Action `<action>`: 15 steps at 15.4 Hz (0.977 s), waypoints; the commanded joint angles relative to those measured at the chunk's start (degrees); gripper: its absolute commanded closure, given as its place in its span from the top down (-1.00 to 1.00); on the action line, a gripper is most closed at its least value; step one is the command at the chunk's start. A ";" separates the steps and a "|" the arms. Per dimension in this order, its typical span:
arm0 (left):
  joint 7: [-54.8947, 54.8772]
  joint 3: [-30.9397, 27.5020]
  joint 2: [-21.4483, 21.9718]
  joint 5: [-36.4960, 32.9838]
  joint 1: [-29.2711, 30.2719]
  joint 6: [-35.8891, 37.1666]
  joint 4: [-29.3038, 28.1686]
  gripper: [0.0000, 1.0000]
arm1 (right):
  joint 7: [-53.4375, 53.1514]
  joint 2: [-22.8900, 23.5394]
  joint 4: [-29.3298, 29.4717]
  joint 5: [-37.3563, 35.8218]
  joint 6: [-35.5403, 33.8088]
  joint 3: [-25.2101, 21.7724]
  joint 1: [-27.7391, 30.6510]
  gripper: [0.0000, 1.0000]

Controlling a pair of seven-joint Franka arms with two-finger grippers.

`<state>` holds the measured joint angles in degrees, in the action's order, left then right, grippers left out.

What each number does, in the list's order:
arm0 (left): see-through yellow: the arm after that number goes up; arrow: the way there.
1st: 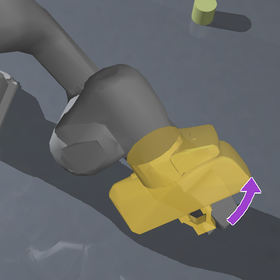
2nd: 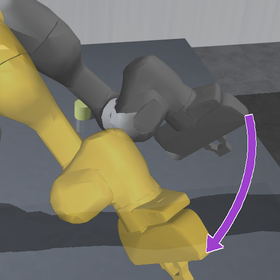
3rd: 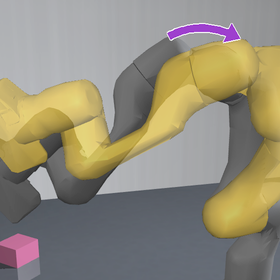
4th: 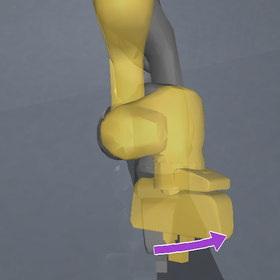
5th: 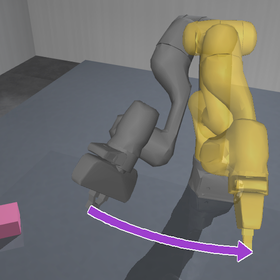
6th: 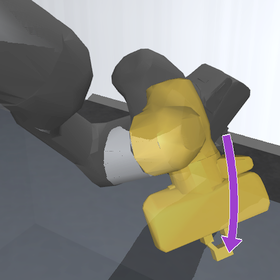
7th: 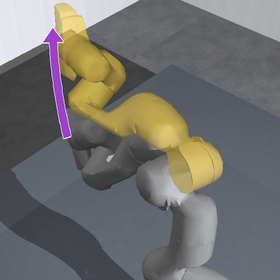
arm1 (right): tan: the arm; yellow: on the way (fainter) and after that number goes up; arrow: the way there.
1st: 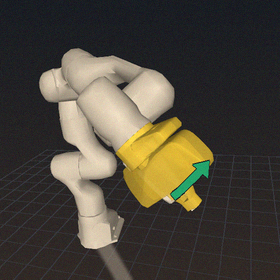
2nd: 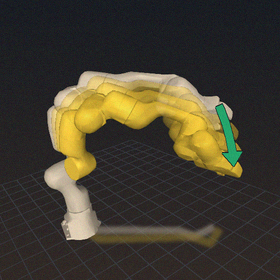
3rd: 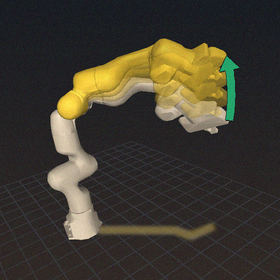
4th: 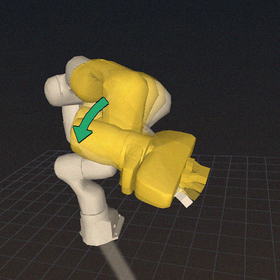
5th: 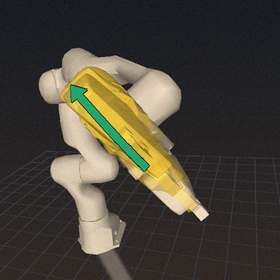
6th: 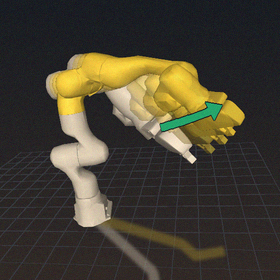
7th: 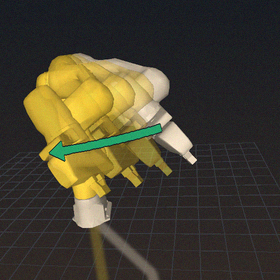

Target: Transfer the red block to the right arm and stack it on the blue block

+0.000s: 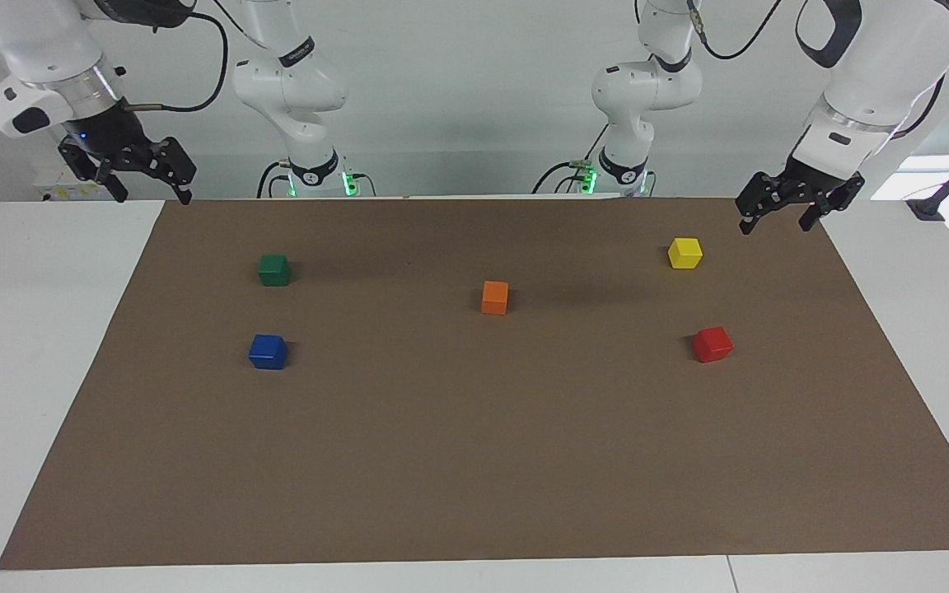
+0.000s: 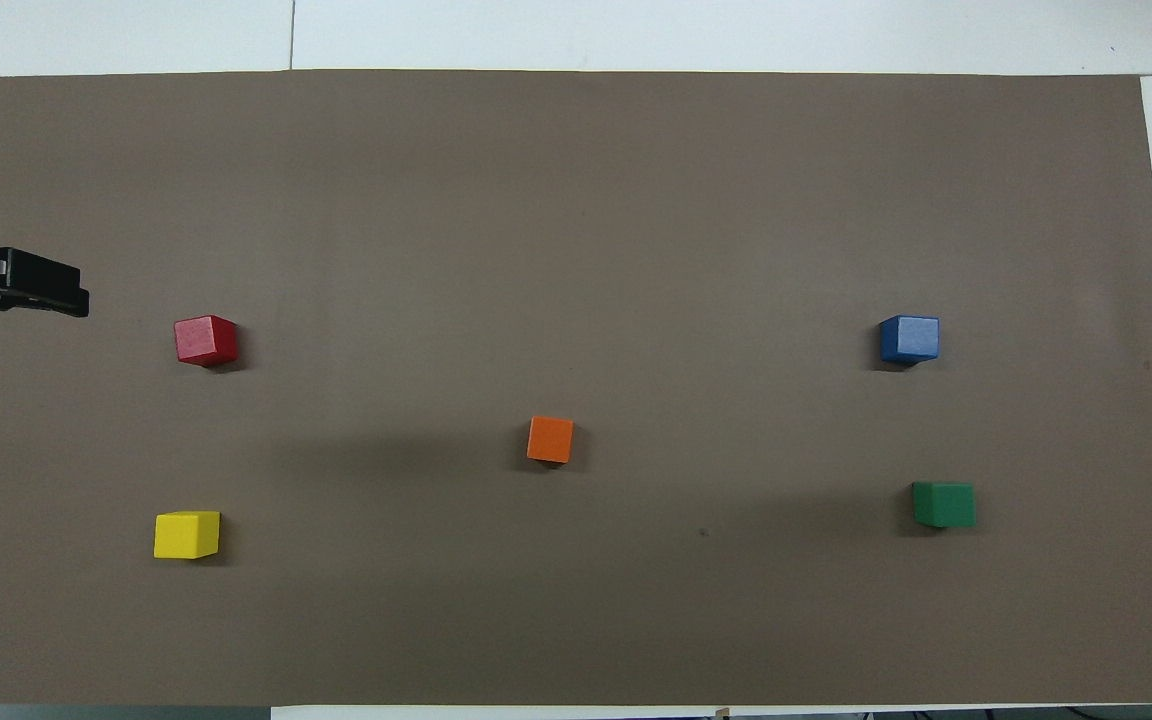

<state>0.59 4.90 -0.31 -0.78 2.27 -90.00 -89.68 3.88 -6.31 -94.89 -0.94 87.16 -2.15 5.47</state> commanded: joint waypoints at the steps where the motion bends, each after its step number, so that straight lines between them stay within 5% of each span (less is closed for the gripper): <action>1: 0.47 0.46 -0.75 -0.27 0.54 1.05 1.35 1.00 | -0.19 -0.20 0.40 0.86 -0.77 0.22 0.42 1.00; 9: 1.60 0.46 0.74 -0.18 0.80 0.79 -0.93 1.00 | -0.10 -0.20 0.40 0.86 -0.77 0.22 0.42 1.00; 15: 1.96 0.02 1.37 -0.09 1.94 -13.51 -11.82 1.00 | -0.19 -0.20 0.40 0.86 -0.86 0.22 0.42 1.00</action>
<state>1.86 4.69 -0.10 -0.78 3.48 -98.74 -96.56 3.88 -6.31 -94.89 -0.94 87.16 -2.15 5.47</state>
